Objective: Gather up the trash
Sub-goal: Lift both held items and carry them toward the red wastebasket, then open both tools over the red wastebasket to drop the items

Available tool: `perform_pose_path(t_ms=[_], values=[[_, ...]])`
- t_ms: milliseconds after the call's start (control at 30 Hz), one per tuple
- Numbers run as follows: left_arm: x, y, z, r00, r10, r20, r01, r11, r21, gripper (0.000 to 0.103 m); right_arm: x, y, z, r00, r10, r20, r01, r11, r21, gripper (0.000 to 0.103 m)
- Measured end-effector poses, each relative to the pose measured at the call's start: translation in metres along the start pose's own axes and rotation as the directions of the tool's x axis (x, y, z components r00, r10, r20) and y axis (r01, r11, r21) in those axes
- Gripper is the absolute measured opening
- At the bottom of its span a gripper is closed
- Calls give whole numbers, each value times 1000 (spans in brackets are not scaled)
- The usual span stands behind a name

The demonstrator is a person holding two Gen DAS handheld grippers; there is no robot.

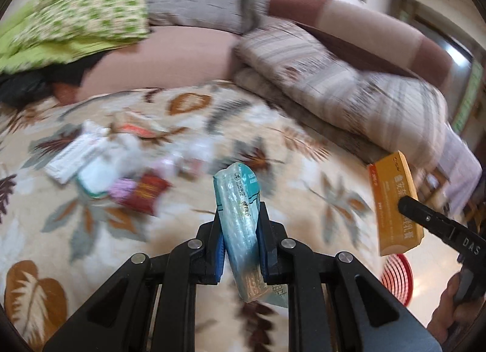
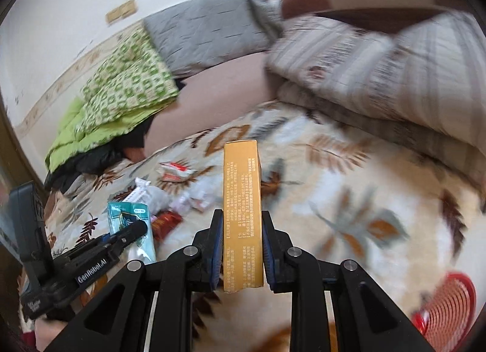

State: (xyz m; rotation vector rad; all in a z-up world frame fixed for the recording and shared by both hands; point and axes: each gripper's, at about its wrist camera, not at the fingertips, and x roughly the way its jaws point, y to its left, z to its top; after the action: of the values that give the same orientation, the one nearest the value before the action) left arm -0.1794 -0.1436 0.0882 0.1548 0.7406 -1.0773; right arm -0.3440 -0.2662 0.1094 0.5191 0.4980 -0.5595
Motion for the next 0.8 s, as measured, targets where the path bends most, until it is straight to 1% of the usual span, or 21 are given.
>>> perform_pose_path(t_ms=[67,100,167,200,267,300,367,433,467,500,567,667,700,733,767,800], values=[[-1,-29,-5,999,-40,-12,41,998,54,17,-26,-32,-13,999,-45,-2,45,998,37,24],[-2,-48,-8,997,-71,-22,73,993,88,17,-37,-46,-17,998,-69,-3,69,996,51,24],[-2,-78,-11,992,-117,-40,122,983,134,17,-69,-88,-27,990,-138,-3,138,986,98,24],[-1,-95,-13,987,-149,-56,156,975,156,17,-79,-100,-29,988,-154,-3,153,982,114,24],[2,-131,-17,973,-211,-92,225,954,200,17,-108,-135,-37,979,-205,-4,203,965,165,24],[4,-148,-19,964,-242,-114,262,941,216,17,-120,-148,-40,975,-222,-3,218,958,185,24],[9,-182,-22,937,-307,-163,339,912,231,17,-143,-175,-51,966,-260,-9,255,939,231,24],[18,-216,-27,903,-364,-227,413,882,228,17,-154,-195,-59,958,-287,-21,283,924,259,24],[24,-230,-29,887,-383,-257,441,868,228,17,-156,-203,-63,955,-295,-29,292,918,270,24],[31,-247,-33,867,-400,-297,472,851,233,17,-158,-212,-67,953,-301,-38,299,911,284,24],[43,-273,-43,846,-404,-348,498,832,244,17,-160,-232,-76,950,-308,-52,308,894,326,24],[60,-301,-57,828,-390,-403,512,818,260,17,-155,-254,-88,948,-309,-75,314,875,369,24],[67,-307,-60,824,-383,-418,512,819,258,23,-155,-259,-91,947,-311,-81,318,870,378,25],[74,-312,-63,820,-377,-432,509,824,247,39,-152,-266,-94,947,-309,-89,319,866,384,26],[78,-315,-64,815,-378,-439,510,827,235,48,-149,-272,-98,944,-315,-99,328,861,390,27],[80,-316,-65,816,-382,-434,508,832,223,55,-148,-276,-102,939,-325,-114,343,853,393,27]])
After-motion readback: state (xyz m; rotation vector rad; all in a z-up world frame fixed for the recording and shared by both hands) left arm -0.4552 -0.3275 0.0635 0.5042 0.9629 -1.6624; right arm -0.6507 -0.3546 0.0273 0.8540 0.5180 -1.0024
